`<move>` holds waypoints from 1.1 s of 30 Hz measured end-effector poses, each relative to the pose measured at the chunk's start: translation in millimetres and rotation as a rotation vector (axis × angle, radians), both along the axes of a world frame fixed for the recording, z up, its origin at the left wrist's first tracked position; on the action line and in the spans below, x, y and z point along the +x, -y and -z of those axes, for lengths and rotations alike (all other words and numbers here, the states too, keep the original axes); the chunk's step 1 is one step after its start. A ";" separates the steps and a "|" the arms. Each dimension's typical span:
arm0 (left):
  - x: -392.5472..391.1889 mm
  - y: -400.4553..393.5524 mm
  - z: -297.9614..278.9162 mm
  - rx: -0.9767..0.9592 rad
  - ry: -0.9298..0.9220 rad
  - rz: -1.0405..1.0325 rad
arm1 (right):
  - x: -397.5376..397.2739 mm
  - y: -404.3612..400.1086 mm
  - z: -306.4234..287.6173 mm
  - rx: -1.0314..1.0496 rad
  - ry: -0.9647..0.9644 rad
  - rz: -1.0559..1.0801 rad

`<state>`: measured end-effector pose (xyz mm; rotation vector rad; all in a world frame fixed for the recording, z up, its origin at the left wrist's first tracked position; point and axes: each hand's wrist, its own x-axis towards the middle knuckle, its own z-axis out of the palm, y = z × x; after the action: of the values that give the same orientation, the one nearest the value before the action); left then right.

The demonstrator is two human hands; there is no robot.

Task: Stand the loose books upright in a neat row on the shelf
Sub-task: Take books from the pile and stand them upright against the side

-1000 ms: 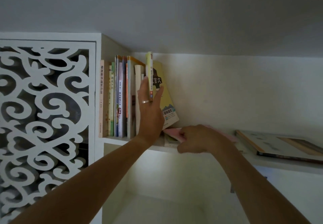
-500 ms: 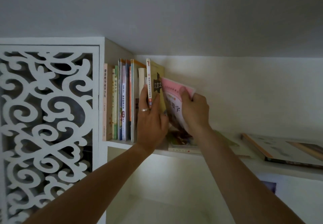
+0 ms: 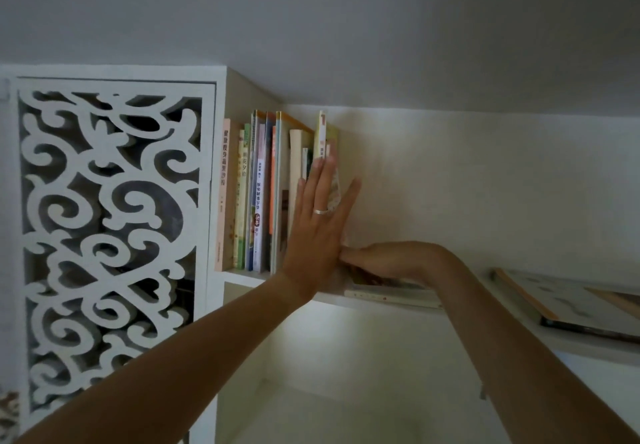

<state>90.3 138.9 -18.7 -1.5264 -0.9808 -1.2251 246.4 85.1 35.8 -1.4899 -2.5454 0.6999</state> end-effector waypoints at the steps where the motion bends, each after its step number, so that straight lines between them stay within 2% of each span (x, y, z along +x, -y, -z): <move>1: 2.4 -2.0 -1.0 0.008 -0.005 0.057 | 9.7 -1.5 2.3 -0.018 0.075 -0.041; 3: 6.8 -3.7 -2.7 -0.006 0.011 0.143 | 29.4 -7.1 8.0 0.035 0.214 -0.121; 5: 11.8 -4.1 -2.0 -0.039 0.014 0.157 | 47.0 -6.1 11.5 0.157 0.258 -0.052; 7: 16.2 -3.0 0.8 -0.059 -0.007 0.122 | 61.2 -5.4 15.3 0.294 0.200 0.035; 12: 16.8 4.1 2.9 -0.088 -0.050 0.008 | 78.0 -5.9 15.2 0.433 0.070 -0.003; 16: 8.1 6.6 2.6 -0.051 -0.098 -0.171 | 78.2 -3.8 16.6 0.528 0.002 -0.048; 20: -7.6 17.3 4.2 -0.061 -0.101 -0.287 | 74.8 -7.7 31.7 0.757 0.167 0.051; 23: -15.2 29.8 3.6 -0.114 -0.095 -0.274 | 87.9 -12.6 41.4 0.743 0.229 0.195; 25: -15.8 36.3 1.9 -0.120 -0.089 -0.231 | 88.3 -13.5 44.7 0.810 0.156 0.271; 28: -13.5 39.3 0.0 -0.130 -0.077 -0.192 | 72.2 -14.3 41.4 0.966 -0.068 0.465; 31: -10.4 35.1 2.0 -0.145 -0.005 -0.145 | 48.3 -16.6 34.7 0.951 -0.442 0.610; 33: -8.6 26.8 3.8 -0.160 0.011 -0.119 | 28.7 -16.2 29.7 0.874 -0.696 0.611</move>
<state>81.7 112.2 -22.4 -1.5613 -1.1837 -1.0946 275.1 101.3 6.1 -1.2520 -1.4252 -0.0305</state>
